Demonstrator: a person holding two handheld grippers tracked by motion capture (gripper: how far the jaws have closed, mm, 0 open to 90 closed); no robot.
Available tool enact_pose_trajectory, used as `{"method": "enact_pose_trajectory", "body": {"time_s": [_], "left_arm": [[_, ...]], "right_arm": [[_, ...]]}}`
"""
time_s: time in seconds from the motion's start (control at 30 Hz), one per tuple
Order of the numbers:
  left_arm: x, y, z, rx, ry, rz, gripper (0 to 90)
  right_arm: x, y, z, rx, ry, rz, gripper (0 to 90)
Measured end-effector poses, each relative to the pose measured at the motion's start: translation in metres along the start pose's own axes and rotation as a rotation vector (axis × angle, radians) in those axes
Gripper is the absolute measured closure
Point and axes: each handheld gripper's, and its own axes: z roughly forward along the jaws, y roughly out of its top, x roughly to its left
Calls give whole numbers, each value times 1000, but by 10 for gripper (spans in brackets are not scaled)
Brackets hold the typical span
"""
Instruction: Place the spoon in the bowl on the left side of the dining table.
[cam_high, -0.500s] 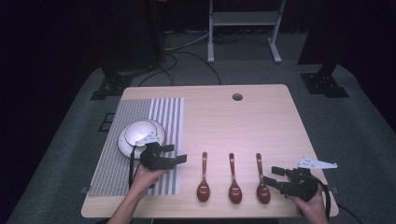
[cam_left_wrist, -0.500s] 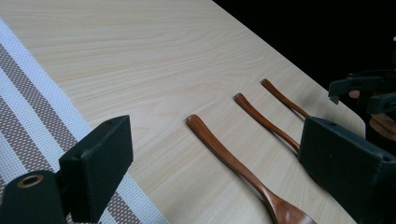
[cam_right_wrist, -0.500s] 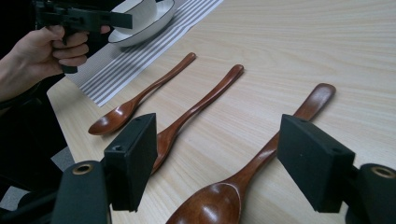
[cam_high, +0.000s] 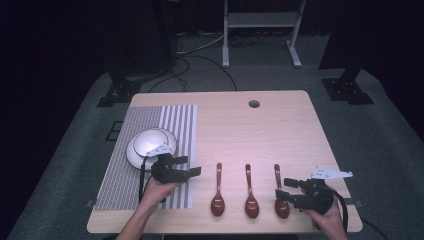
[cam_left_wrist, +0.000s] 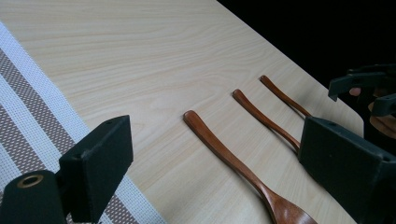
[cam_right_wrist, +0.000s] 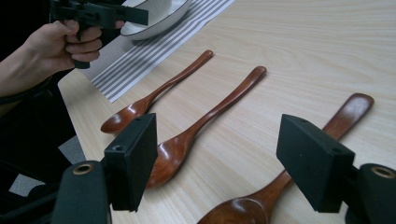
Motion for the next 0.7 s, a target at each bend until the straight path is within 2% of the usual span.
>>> {"method": "enact_pose_trajectory", "body": {"time_s": [0.4,0.7], "left_arm": [[3,0,-2,-9,11,-11,92],[4,-1,-3,-9,17,-13,92]], "right_arm": [[10,15,16,59,61,-31,309],[23,24,36,92,119,-61,315]]}}
